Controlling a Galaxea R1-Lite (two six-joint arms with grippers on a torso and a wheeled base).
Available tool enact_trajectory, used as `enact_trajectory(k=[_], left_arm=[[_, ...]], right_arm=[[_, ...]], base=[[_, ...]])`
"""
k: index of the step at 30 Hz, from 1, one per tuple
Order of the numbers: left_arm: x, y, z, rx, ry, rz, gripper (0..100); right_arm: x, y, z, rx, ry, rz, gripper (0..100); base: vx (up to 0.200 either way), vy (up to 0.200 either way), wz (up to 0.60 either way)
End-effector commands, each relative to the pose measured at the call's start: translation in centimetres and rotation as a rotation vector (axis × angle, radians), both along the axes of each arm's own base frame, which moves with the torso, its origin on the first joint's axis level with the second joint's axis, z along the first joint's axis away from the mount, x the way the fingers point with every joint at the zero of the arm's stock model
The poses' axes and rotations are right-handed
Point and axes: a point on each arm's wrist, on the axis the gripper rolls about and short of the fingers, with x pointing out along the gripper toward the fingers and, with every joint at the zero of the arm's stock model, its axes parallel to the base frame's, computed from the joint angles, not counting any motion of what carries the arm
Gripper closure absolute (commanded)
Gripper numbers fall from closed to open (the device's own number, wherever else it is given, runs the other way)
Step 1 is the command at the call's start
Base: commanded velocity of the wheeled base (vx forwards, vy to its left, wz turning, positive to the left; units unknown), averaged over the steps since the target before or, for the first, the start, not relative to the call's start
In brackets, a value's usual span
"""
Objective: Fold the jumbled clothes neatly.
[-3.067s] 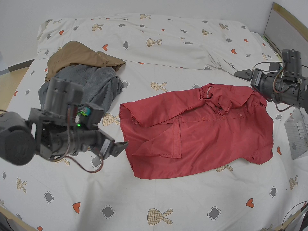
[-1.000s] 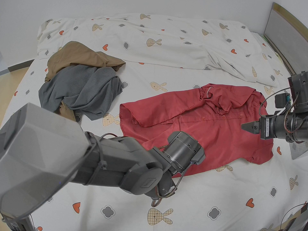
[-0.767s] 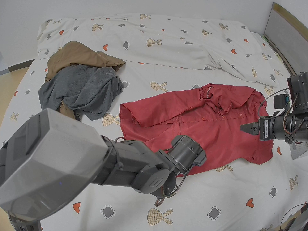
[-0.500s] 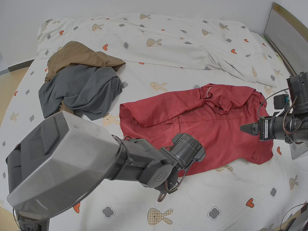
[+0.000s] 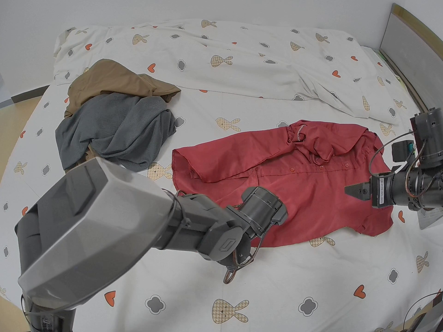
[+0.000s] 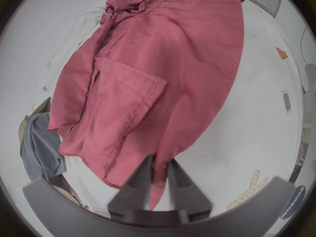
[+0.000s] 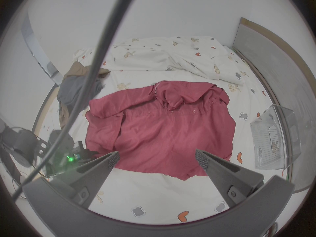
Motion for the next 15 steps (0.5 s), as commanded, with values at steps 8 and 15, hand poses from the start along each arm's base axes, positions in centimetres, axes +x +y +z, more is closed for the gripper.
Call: enact_trajectory(k=[8, 15], left_arm=[[-4.3, 3.2, 6.8, -0.081, -0.068, -0.028, 100], [-5.2, 4.0, 7.8, -0.133, -0.109, -0.025, 100]], right_arm=[[-3.1, -0.2, -7.5, -0.281, 0.198, 0.194, 0], [-3.9, -0.3, -9.9, -0.478, 0.165, 0.228, 0]], base=[[0.0, 0.0, 0.0], [0.0, 0.0, 0.0]])
